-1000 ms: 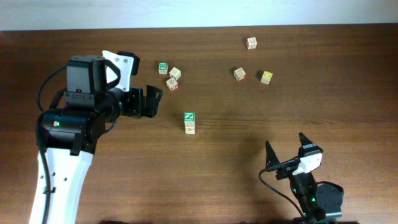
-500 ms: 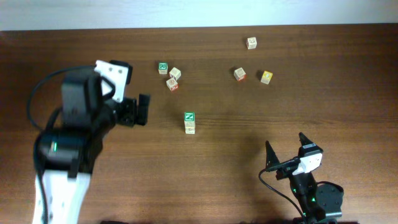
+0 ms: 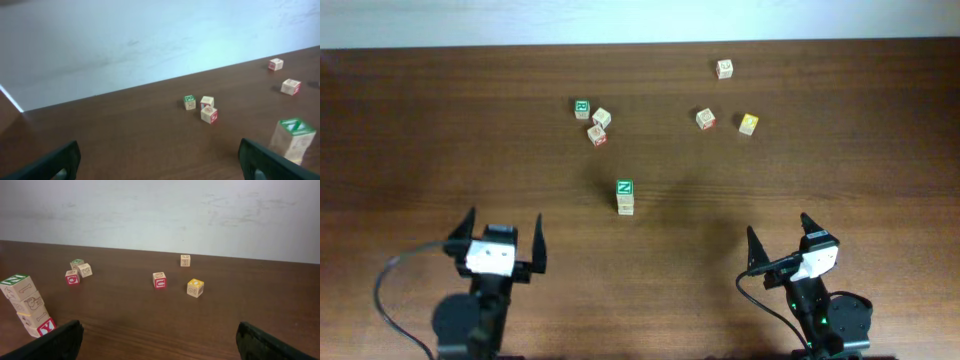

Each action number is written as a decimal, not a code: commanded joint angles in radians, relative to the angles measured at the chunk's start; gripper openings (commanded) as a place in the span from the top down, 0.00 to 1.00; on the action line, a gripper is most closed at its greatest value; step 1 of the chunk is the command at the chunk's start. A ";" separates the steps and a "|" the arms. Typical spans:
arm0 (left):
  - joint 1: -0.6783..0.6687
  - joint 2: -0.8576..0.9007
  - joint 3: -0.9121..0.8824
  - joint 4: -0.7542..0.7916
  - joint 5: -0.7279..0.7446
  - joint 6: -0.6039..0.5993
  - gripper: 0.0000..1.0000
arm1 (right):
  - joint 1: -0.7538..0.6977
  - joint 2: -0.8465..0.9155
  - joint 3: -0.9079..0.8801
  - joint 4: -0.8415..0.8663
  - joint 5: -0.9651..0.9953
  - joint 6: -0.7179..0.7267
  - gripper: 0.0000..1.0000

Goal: Rotate 4 blocks

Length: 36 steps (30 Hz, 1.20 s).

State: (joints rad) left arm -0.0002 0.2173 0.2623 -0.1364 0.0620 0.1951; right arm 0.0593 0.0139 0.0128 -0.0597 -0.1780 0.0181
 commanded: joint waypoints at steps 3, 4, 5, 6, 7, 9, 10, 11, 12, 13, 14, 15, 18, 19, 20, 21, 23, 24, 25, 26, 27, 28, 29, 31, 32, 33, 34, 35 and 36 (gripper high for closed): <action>0.006 -0.172 -0.193 0.085 -0.056 0.016 0.01 | -0.006 -0.007 -0.007 -0.003 0.002 -0.003 0.02; 0.006 -0.200 -0.222 0.094 -0.061 0.017 0.01 | -0.006 -0.007 -0.007 -0.003 0.002 -0.003 0.02; 0.006 -0.216 -0.242 0.101 -0.062 0.017 0.01 | -0.006 -0.007 -0.007 -0.003 0.002 -0.003 0.02; 0.007 -0.212 -0.256 0.102 -0.060 0.016 0.01 | -0.006 -0.007 -0.007 -0.003 0.002 -0.003 0.02; 0.010 -0.212 -0.254 0.078 -0.063 0.016 0.01 | -0.006 -0.007 -0.007 -0.003 0.002 -0.003 0.02; 0.013 -0.212 -0.254 0.053 -0.066 0.016 0.01 | -0.006 -0.007 -0.007 -0.003 0.002 -0.003 0.02; 0.014 -0.212 -0.254 0.053 -0.066 0.016 0.01 | -0.006 -0.007 -0.007 -0.003 0.002 -0.003 0.02; 0.016 -0.212 -0.254 0.053 -0.058 0.016 0.01 | -0.006 -0.007 -0.007 -0.003 0.002 -0.003 0.02; 0.016 -0.212 -0.254 0.054 -0.058 0.016 0.01 | -0.006 -0.007 -0.007 -0.003 0.002 -0.003 0.02; 0.016 -0.212 -0.254 0.054 -0.059 0.016 0.01 | -0.006 -0.007 -0.007 -0.003 0.002 -0.003 0.02; 0.016 -0.212 -0.254 0.054 -0.059 0.016 0.01 | -0.006 -0.007 -0.007 -0.003 0.002 -0.003 0.02; 0.016 -0.212 -0.254 0.054 -0.059 0.016 0.01 | -0.006 -0.007 -0.007 -0.003 0.002 -0.003 0.02; 0.016 -0.212 -0.254 0.054 -0.059 0.016 0.01 | -0.006 -0.007 -0.007 -0.003 0.002 -0.003 0.02; 0.016 -0.212 -0.254 0.054 -0.059 0.016 0.01 | -0.006 -0.007 -0.007 -0.003 0.002 -0.003 0.02; 0.016 -0.212 -0.254 0.054 -0.059 0.016 0.01 | -0.006 -0.007 -0.007 -0.003 0.002 -0.003 0.02; 0.016 -0.212 -0.254 0.054 -0.059 0.016 0.01 | -0.006 -0.007 -0.007 -0.003 0.002 -0.003 0.02; 0.016 -0.212 -0.254 0.053 -0.059 0.016 0.01 | -0.006 -0.007 -0.007 -0.003 0.002 -0.003 0.02; 0.016 -0.212 -0.254 0.054 -0.059 0.016 0.01 | -0.006 -0.007 -0.007 -0.003 0.002 -0.003 0.02; 0.016 -0.212 -0.254 0.053 -0.059 0.016 0.01 | -0.006 -0.007 -0.007 -0.003 0.002 -0.003 0.02; 0.016 -0.212 -0.254 0.054 -0.059 0.016 0.01 | -0.006 -0.007 -0.007 -0.003 0.002 -0.003 0.02; 0.016 -0.212 -0.254 0.054 -0.059 0.016 0.01 | -0.006 -0.007 -0.007 -0.003 0.002 -0.003 0.02; 0.016 -0.212 -0.254 0.054 -0.059 0.016 0.01 | -0.006 -0.007 -0.007 -0.003 0.002 -0.003 0.02; 0.016 -0.212 -0.254 0.054 -0.059 0.016 0.01 | -0.006 -0.007 -0.007 -0.003 0.002 -0.003 0.02; 0.016 -0.212 -0.254 0.054 -0.059 0.016 0.01 | -0.006 -0.007 -0.007 -0.003 0.002 -0.003 0.02; 0.016 -0.212 -0.254 0.054 -0.059 0.016 0.01 | -0.006 -0.007 -0.007 -0.003 0.002 -0.003 0.02; 0.016 -0.212 -0.254 0.054 -0.059 0.016 0.01 | -0.006 -0.007 -0.007 -0.003 0.002 -0.003 0.02; 0.016 -0.212 -0.254 0.053 -0.059 0.016 0.01 | -0.006 -0.007 -0.007 -0.003 0.002 -0.003 0.02; 0.016 -0.212 -0.254 0.054 -0.059 0.016 0.01 | -0.006 -0.007 -0.007 -0.003 0.002 -0.003 0.02; 0.016 -0.212 -0.254 0.054 -0.059 0.016 0.01 | -0.006 -0.007 -0.007 -0.003 0.002 -0.003 0.02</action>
State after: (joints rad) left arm 0.0093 0.0147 0.0166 -0.0841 0.0105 0.1986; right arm 0.0593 0.0139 0.0128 -0.0597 -0.1783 0.0174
